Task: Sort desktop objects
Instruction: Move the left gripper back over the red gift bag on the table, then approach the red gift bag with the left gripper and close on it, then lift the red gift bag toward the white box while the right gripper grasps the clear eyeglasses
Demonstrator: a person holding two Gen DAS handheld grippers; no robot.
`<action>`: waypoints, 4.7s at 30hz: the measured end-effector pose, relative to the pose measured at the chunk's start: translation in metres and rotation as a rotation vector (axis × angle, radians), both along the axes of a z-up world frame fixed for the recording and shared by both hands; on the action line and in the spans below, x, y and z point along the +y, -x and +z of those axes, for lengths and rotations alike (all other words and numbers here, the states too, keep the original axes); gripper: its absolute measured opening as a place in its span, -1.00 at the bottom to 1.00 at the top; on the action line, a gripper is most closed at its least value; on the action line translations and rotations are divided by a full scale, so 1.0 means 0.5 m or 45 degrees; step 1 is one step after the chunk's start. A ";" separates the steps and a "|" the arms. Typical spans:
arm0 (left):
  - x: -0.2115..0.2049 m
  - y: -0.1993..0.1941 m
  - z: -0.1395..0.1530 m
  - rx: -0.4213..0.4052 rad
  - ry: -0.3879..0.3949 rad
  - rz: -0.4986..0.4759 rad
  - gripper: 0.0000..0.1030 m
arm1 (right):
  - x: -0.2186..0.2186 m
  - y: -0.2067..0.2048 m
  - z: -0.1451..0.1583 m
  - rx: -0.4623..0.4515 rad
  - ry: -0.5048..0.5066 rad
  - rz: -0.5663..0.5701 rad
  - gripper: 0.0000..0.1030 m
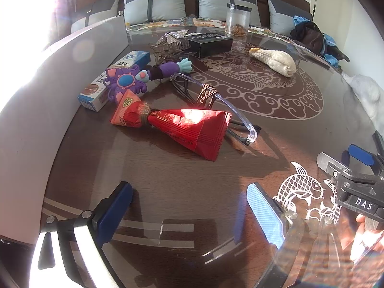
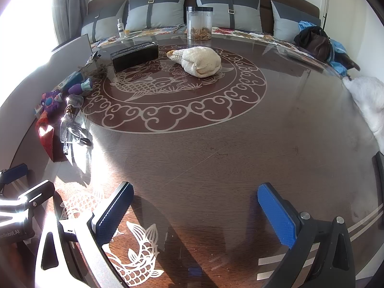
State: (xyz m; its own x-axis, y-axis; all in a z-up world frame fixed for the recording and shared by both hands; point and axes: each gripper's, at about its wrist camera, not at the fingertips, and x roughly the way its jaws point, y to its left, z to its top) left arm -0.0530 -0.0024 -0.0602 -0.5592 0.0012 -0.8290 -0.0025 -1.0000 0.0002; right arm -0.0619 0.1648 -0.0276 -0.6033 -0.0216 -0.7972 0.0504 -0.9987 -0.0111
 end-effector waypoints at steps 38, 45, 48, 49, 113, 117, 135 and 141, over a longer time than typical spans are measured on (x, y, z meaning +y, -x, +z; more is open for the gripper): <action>-0.083 0.014 0.052 0.053 -0.257 0.138 1.00 | 0.000 -0.005 -0.003 0.030 0.000 0.001 1.00; -0.101 0.099 0.072 0.052 -0.289 0.348 1.00 | -0.001 -0.005 -0.004 0.032 -0.004 -0.004 1.00; -0.100 0.131 0.061 0.012 -0.258 0.417 1.00 | -0.001 -0.005 -0.004 0.032 -0.004 -0.004 1.00; -0.098 0.138 0.056 -0.003 -0.247 0.434 1.00 | -0.001 -0.005 -0.004 0.032 -0.004 -0.004 1.00; -0.149 0.008 0.082 0.019 -0.283 0.002 -0.64 | -0.179 0.110 0.101 -0.091 0.261 0.489 0.66; -0.178 -0.011 0.099 0.056 -0.333 0.018 -0.64 | -0.300 0.170 0.077 -0.213 0.151 0.629 0.35; -0.430 -0.047 0.259 0.233 -0.471 0.141 -0.64 | -0.304 0.130 0.185 -0.166 0.103 0.623 -0.61; -0.570 0.012 0.260 0.184 -0.345 0.292 -0.64 | -0.478 0.134 0.313 -0.064 0.371 0.766 -0.61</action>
State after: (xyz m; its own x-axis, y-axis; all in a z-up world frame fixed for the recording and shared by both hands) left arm -0.0592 -0.2876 0.0697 -0.6813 0.0707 -0.7286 0.2021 -0.9385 -0.2801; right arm -0.1290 -0.0740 0.1288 -0.3813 -0.5613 -0.7345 0.5930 -0.7581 0.2714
